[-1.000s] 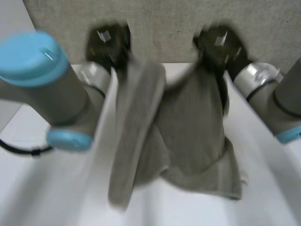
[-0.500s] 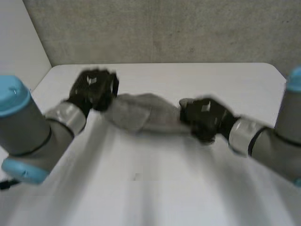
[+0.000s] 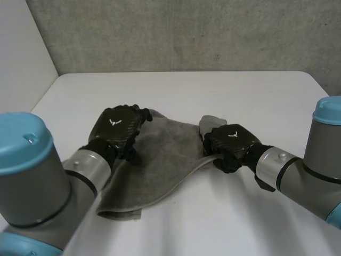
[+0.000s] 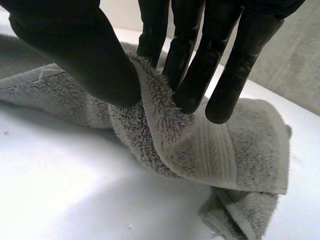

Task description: Fold the towel.

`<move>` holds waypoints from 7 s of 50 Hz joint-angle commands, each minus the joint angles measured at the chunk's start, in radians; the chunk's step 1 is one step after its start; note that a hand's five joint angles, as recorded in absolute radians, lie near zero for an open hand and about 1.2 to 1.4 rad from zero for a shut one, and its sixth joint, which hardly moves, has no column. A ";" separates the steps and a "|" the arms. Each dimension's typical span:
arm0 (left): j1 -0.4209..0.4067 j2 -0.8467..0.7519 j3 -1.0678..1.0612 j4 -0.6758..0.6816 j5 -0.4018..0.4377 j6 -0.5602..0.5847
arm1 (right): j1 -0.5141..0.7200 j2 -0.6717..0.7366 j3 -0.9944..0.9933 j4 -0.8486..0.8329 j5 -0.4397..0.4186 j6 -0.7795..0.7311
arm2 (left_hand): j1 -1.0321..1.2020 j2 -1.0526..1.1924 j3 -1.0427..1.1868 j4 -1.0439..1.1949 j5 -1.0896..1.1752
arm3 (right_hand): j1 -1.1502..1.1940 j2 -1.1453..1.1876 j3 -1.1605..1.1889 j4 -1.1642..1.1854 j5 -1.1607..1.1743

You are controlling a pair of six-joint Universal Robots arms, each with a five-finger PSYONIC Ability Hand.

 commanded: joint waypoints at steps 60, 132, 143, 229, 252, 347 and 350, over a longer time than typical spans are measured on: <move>0.142 -0.205 0.051 0.099 -0.229 0.294 | 0.006 0.023 -0.230 0.172 0.139 -0.212 | 0.975 0.984 0.983 0.984 0.984 | 0.425 0.229 0.207 0.204 0.244; 0.254 -0.254 0.061 0.248 0.144 0.330 | 0.003 0.128 -0.291 0.262 0.165 -0.402 | 0.975 0.984 0.983 0.984 0.984 | 0.425 0.229 0.207 0.204 0.244; 0.252 -0.256 -0.100 0.244 0.131 0.384 | -0.055 0.180 -0.149 0.204 0.070 -0.317 | 0.975 0.984 0.983 0.984 0.984 | 0.425 0.229 0.207 0.204 0.244; 0.341 -0.208 -0.135 0.234 0.076 0.376 | -0.305 0.170 -0.082 -0.014 -0.013 -0.343 | 0.212 0.221 0.220 0.221 0.221 | 0.425 0.229 0.207 0.204 0.244; 0.366 -0.239 -0.130 0.236 0.076 0.387 | -0.436 0.085 -0.056 0.009 0.009 -0.355 | 0.682 0.691 0.690 0.691 0.691 | 0.425 0.229 0.207 0.204 0.244; 0.269 -0.299 0.287 -0.105 0.062 0.242 | -0.388 0.012 -0.051 0.154 0.168 -0.460 | -0.247 -0.238 -0.239 -0.237 -0.238 | -0.797 -0.993 -1.015 -1.018 -0.978; 0.275 -0.273 0.255 -0.097 0.064 0.191 | -0.431 0.001 0.022 0.144 0.136 -0.461 | -0.247 -0.238 -0.239 -0.237 -0.238 | -0.775 -0.972 -0.994 -0.997 -0.956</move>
